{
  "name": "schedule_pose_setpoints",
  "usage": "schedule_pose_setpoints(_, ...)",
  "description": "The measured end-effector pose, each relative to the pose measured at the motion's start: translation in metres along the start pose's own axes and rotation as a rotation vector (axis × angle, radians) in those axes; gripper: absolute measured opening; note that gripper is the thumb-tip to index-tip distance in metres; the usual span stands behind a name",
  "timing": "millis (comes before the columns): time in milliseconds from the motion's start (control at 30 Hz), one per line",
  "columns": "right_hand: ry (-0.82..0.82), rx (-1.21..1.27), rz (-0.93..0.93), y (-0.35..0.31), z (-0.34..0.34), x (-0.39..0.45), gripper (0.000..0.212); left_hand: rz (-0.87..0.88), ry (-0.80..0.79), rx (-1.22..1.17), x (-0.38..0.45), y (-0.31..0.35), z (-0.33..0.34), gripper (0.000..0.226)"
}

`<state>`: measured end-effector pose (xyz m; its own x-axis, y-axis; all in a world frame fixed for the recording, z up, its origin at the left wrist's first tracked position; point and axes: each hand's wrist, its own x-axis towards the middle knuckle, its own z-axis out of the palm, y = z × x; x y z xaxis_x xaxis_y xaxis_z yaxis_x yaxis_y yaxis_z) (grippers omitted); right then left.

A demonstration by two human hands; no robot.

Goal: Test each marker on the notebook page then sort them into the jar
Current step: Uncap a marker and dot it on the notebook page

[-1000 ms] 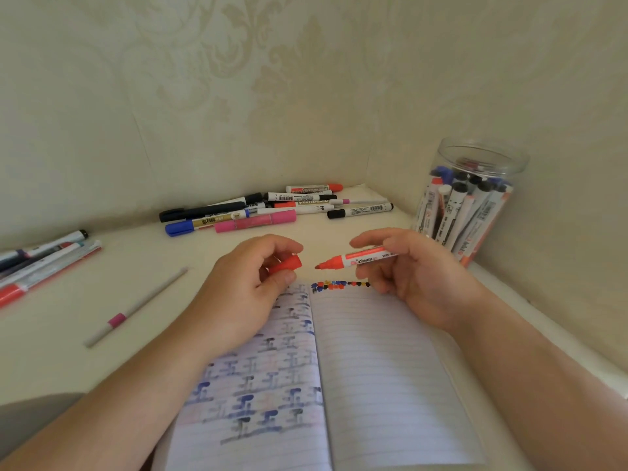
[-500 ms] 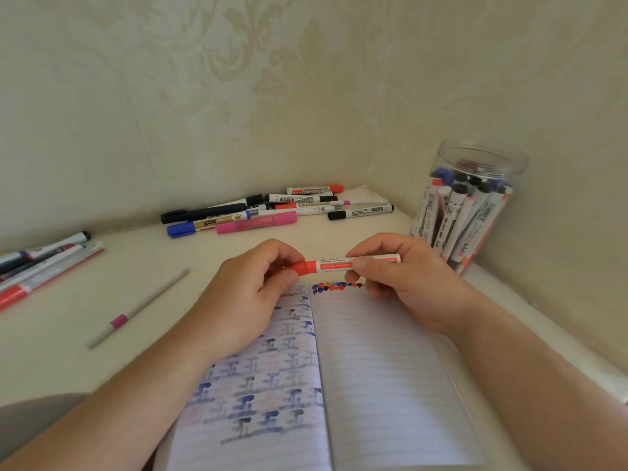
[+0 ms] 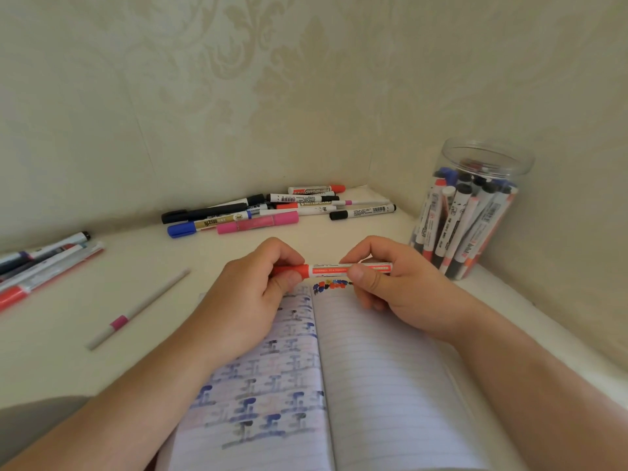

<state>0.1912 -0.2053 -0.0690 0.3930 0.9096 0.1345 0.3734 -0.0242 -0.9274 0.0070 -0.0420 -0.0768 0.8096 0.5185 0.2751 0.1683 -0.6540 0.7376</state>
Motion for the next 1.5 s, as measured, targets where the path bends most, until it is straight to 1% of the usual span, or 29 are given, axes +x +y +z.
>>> schedule_pose_setpoints(133,0.005,-0.079,0.001,0.002,-0.001,0.001,0.007,0.011,-0.004,0.002,-0.001,-0.001,-0.001,0.019)
schedule_pose_setpoints(233,0.006,-0.133,0.026,0.002,0.001,0.001,0.015,0.018,0.036,-0.010,-0.002,-0.002,-0.001,0.021)
schedule_pose_setpoints(400,0.007,-0.144,0.072,-0.005,0.005,0.001,0.023,0.079,0.107,0.057,-0.004,-0.002,0.001,0.017)
schedule_pose_setpoints(467,0.046,-0.154,0.087,-0.007,0.007,0.000,0.025,0.069,0.072,0.081,-0.002,-0.002,0.002,0.016)
schedule_pose_setpoints(500,0.081,-0.153,0.089,-0.008,0.008,0.000,0.024,0.056,0.044,0.093,0.000,-0.001,0.003,0.015)
schedule_pose_setpoints(533,0.125,-0.155,0.080,-0.012,0.009,-0.001,0.021,0.039,0.016,0.104,0.001,0.001,0.004,0.020)
schedule_pose_setpoints(633,0.302,-0.175,0.016,-0.029,0.001,-0.007,0.016,-0.031,-0.072,0.133,0.004,0.006,0.005,0.052)
schedule_pose_setpoints(700,0.459,-0.105,-0.059,-0.051,-0.017,-0.013,0.017,-0.052,-0.140,0.200,0.005,0.007,0.004,0.063)
schedule_pose_setpoints(767,0.640,-0.055,-0.183,-0.081,-0.046,-0.023,0.024,-0.024,-0.214,0.294,0.006,0.005,0.003,0.070)
schedule_pose_setpoints(833,0.805,-0.118,-0.308,-0.108,-0.078,-0.033,0.036,-0.009,-0.263,0.356,0.007,0.004,0.004,0.073)
schedule_pose_setpoints(900,0.940,-0.233,-0.340,-0.126,-0.107,-0.038,0.044,-0.001,-0.287,0.392,0.008,0.004,0.005,0.073)
schedule_pose_setpoints(967,1.003,-0.313,-0.308,-0.132,-0.128,-0.037,0.042,0.001,-0.295,0.390,0.008,0.003,0.005,0.074)
schedule_pose_setpoints(1033,0.991,-0.380,-0.272,-0.129,-0.137,-0.030,0.036,-0.007,-0.299,0.374,0.008,0.003,0.004,0.076)
schedule_pose_setpoints(1167,0.884,-0.541,-0.214,-0.115,-0.131,-0.017,0.032,-0.004,-0.297,0.359,0.008,0.005,0.004,0.079)
schedule_pose_setpoints(1300,0.877,-0.560,-0.202,-0.122,-0.126,-0.006,0.026,-0.004,-0.288,0.347,0.008,0.004,0.004,0.083)
schedule_pose_setpoints(1400,0.910,-0.554,-0.212,-0.127,-0.128,-0.004,0.026,0.000,-0.288,0.351,0.008,0.002,0.004,0.083)
schedule_pose_setpoints(1500,0.823,-0.698,-0.133,-0.123,-0.129,-0.005,0.027,0.007,-0.284,0.343,0.009,0.001,0.004,0.082)
